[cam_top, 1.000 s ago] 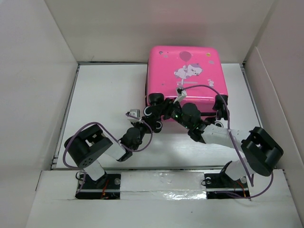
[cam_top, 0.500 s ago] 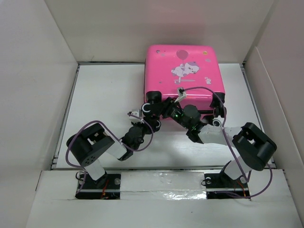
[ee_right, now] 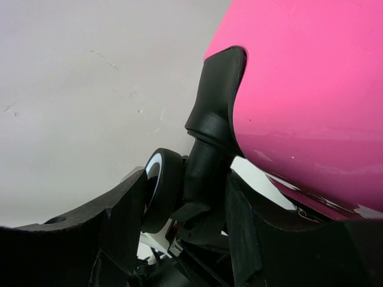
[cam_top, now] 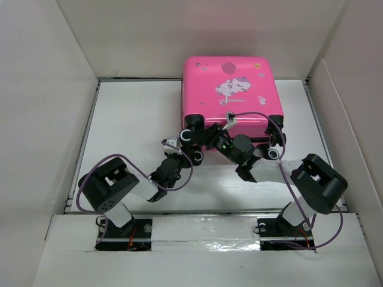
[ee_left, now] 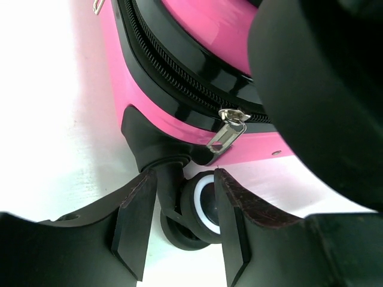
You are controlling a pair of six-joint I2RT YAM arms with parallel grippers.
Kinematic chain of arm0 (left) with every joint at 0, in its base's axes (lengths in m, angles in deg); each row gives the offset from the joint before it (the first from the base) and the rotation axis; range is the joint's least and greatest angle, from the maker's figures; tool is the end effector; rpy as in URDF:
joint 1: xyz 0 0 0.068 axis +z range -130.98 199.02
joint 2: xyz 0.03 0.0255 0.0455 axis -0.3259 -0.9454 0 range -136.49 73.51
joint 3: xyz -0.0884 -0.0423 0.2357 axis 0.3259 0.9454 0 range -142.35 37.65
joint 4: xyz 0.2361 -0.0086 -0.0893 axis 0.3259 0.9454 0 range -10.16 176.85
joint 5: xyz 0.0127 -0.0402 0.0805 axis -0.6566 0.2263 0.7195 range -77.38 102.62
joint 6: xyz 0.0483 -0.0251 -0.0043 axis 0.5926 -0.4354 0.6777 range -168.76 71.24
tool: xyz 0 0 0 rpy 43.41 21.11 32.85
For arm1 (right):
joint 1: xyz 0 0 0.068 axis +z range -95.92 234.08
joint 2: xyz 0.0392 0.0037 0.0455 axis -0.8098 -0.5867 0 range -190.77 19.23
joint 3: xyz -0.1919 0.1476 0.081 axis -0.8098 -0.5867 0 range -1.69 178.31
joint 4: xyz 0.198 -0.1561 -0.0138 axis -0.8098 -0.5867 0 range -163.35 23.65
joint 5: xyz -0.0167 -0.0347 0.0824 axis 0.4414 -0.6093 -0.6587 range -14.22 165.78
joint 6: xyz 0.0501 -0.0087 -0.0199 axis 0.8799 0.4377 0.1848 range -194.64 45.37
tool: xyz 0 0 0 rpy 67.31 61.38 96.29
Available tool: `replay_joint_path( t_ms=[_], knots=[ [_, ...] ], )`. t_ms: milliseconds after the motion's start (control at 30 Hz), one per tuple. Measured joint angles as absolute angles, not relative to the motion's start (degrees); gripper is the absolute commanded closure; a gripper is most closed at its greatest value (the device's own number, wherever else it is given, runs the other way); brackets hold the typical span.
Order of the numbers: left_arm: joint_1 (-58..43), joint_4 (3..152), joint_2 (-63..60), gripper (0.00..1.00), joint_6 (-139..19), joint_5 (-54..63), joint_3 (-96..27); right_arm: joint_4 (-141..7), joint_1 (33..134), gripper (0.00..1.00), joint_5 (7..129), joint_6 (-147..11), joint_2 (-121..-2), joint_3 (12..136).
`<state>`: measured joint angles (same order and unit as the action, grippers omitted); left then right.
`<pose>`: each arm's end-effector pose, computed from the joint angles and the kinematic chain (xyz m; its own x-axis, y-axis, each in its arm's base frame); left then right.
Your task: Pack the luggage
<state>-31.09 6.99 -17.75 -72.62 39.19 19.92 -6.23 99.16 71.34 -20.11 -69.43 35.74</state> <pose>0.1771 -0.1863 0.1492 -0.1684 -0.3625 -0.9166 0.3622 0.8421 -0.3996 0.2223 0.2269 0.2303 -0.5557 0.5926 -0.5831 -0.5298 0.2881 0.7977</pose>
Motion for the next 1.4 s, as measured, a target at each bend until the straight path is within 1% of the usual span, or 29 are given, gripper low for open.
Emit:
replay_joint_path(
  t_ms=[100,133,200,300,467,633,767,933,1100,1133,1200,1233,1267,1300,1333,1367,1400],
  knots=[
    [-31.4,7.4,-17.1,0.60,-72.2,39.4,19.9,-5.7,99.2,1.00,71.4,-19.5,-69.7,35.6],
    [-31.7,7.4,-16.7,0.67,-71.9,39.7,19.9,-5.5,99.2,1.00,71.4,-19.2,-69.9,35.6],
    [-32.9,7.2,-15.0,0.71,-69.6,39.4,19.9,-5.0,99.2,1.00,71.3,-19.1,-70.5,35.6],
    [-35.5,5.8,-10.9,0.70,-66.4,38.5,21.7,-3.2,99.2,1.00,71.2,-17.3,-71.7,35.6],
    [-36.1,5.0,-6.0,0.65,-63.4,38.4,27.2,2.3,99.3,1.00,70.5,-12.0,-76.1,36.4],
    [-36.1,5.3,-6.8,0.63,-60.4,39.3,27.4,4.0,99.8,1.00,70.0,-11.7,-79.7,39.6],
    [-36.1,5.5,-8.0,0.63,-57.8,39.8,25.6,3.5,100.4,1.00,69.3,-11.4,-79.9,40.2],
    [-35.6,5.3,-9.7,0.64,-55.1,43.1,22.0,3.5,101.6,1.00,68.7,-10.9,-79.8,40.1],
    [-35.5,5.1,-10.0,0.64,-54.0,45.3,21.8,3.4,103.0,1.00,72.1,-10.2,-79.2,39.4],
    [-35.4,4.9,-9.9,0.64,-53.9,45.6,22.0,3.0,103.5,0.96,73.6,-9.7,-78.8,39.1],
    [-35.4,4.6,-9.0,0.64,-53.9,45.8,23.2,1.5,104.6,0.80,75.7,-8.8,-77.7,38.7],
    [-35.7,4.6,-8.0,0.59,-54.1,45.9,24.4,0.7,105.2,0.57,76.2,-8.7,-77.1,38.7],
    [-35.7,4.7,-6.7,0.56,-54.5,45.8,26.1,-0.2,105.7,0.43,76.3,-9.0,-76.7,38.7],
    [-36.0,4.6,-5.1,0.54,-55.2,45.9,28.1,-0.9,106.3,0.33,76.1,-9.2,-76.2,38.7],
    [-36.2,4.7,-3.4,0.52,-55.7,46.1,30.2,-1.3,107.0,0.20,75.2,-9.2,-75.8,38.7],
    [-36.5,5.6,-0.9,0.51,-57.0,46.2,32.1,-1.7,108.0,0.16,74.1,-9.3,-75.2,38.7],
    [-36.7,6.3,2.2,0.50,-58.1,46.6,33.6,-2.4,109.1,0.09,72.6,-10.1,-74.3,38.7]
  ],
)
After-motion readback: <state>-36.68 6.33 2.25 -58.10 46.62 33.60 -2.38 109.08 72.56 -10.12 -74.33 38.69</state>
